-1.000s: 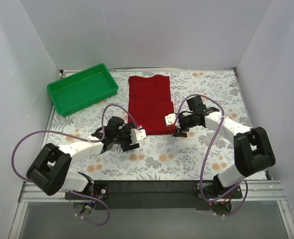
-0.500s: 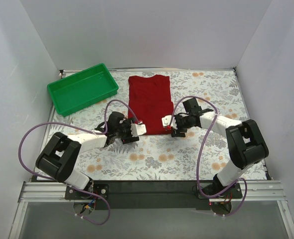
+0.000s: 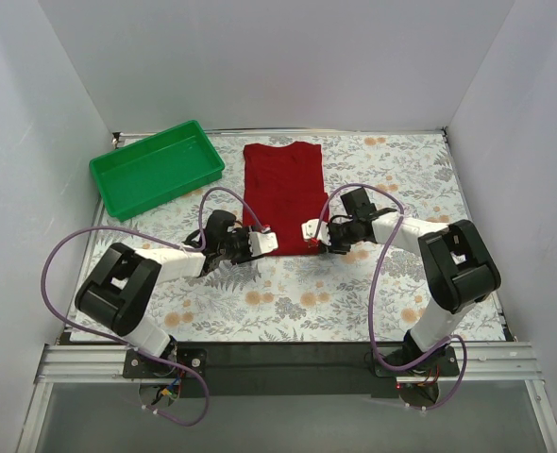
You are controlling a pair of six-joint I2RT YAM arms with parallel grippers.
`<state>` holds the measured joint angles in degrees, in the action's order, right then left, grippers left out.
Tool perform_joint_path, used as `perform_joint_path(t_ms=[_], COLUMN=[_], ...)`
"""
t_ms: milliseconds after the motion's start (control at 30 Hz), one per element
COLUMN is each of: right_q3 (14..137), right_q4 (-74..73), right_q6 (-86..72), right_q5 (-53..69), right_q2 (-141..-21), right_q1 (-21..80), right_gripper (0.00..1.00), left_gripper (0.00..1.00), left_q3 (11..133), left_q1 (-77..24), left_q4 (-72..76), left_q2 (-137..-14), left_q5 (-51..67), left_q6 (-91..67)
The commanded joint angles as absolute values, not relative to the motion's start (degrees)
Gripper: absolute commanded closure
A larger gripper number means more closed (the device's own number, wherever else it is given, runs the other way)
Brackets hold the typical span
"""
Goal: Fold and stack the t-shirts
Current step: Fold the tshirt
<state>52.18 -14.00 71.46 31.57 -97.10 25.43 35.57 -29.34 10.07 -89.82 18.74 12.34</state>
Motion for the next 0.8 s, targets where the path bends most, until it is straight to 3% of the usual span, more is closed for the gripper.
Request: perform_joint_path(t_ms=[0, 67, 133, 200, 300, 500, 767], right_q3=[52.38, 52.38, 52.38, 52.12, 51.68, 53.18, 46.24], right_q4=[-13.27, -13.18, -13.27, -13.62, -15.98, -35.76, -50.17], right_q6=[69.79, 69.52, 68.73, 68.12, 67.68, 76.63, 82.61], right_q5=[27.78, 27.6, 27.51, 27.77, 29.52, 33.3, 36.47], right_q2=[-99.58, -99.84, -100.11, -99.5, -97.39, -92.12, -75.79], right_q1=[25.84, 25.84, 25.84, 25.75, 25.75, 25.75, 25.93], right_gripper=[0.66, 0.72, 0.85, 0.98, 0.99, 0.99, 0.99], left_gripper=[0.64, 0.78, 0.92, 0.99, 1.0, 1.0, 1.0], left_q3=[34.98, 34.63, 33.93, 33.49, 32.08, 30.15, 30.85], left_q1=[-29.0, -28.92, -29.0, -29.09, -29.79, -35.59, -51.76], left_q4=[7.56, 7.91, 8.17, 7.91, 6.6, -3.58, -20.03], left_q2=[-91.49, -91.67, -91.23, -90.36, -86.85, -76.49, -68.13], left_q5=[18.1, 18.28, 19.15, 19.95, 21.97, 27.94, 33.48], left_q6=[12.31, 11.95, 11.6, 11.08, 10.72, 9.68, 0.36])
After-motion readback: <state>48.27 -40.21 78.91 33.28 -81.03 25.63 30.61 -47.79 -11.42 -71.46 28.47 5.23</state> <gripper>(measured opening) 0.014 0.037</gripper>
